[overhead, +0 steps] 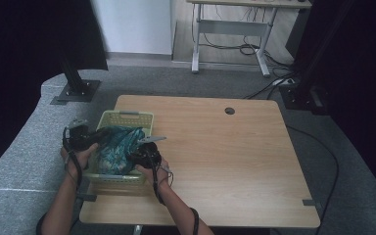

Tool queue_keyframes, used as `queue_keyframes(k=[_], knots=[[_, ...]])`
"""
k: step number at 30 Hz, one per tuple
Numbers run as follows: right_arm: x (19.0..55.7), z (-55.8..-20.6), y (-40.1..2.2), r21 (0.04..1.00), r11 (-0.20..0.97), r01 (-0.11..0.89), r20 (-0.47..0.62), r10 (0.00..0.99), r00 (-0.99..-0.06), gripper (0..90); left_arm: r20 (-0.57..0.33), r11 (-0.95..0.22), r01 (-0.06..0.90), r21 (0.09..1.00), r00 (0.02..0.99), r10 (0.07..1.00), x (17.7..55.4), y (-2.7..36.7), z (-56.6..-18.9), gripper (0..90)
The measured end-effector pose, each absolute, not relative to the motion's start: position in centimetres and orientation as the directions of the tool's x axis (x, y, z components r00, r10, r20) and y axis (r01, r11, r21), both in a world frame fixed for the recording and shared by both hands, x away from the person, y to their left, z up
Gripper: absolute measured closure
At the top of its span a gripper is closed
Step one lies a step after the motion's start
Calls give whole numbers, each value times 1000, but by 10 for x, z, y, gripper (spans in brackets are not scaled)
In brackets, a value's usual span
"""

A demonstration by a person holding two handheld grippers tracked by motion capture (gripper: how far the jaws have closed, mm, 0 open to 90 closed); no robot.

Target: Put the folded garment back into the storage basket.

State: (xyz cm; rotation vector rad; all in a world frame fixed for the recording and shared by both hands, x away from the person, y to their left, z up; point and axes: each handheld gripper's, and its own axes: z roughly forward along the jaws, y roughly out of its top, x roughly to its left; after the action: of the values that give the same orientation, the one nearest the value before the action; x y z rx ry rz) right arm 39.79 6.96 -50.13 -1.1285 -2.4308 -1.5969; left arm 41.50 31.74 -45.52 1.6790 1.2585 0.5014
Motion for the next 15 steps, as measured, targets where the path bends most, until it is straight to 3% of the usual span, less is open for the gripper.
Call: queue_keyframes(k=[5,8,10,15], knots=[[397,-502,69,786,246,566,351,577,-737,784,-204,-19,517,856,371,906,418,316,-458,812],[397,-503,67,786,248,566,327,610,-722,661,-202,-4,509,861,348,916,417,317,-457,747],[395,-500,66,797,240,555,315,617,-721,524,-196,-8,508,861,346,917,417,317,-455,693],[389,-495,63,812,267,518,269,617,-740,415,-174,-26,514,857,338,925,414,312,-451,612]])
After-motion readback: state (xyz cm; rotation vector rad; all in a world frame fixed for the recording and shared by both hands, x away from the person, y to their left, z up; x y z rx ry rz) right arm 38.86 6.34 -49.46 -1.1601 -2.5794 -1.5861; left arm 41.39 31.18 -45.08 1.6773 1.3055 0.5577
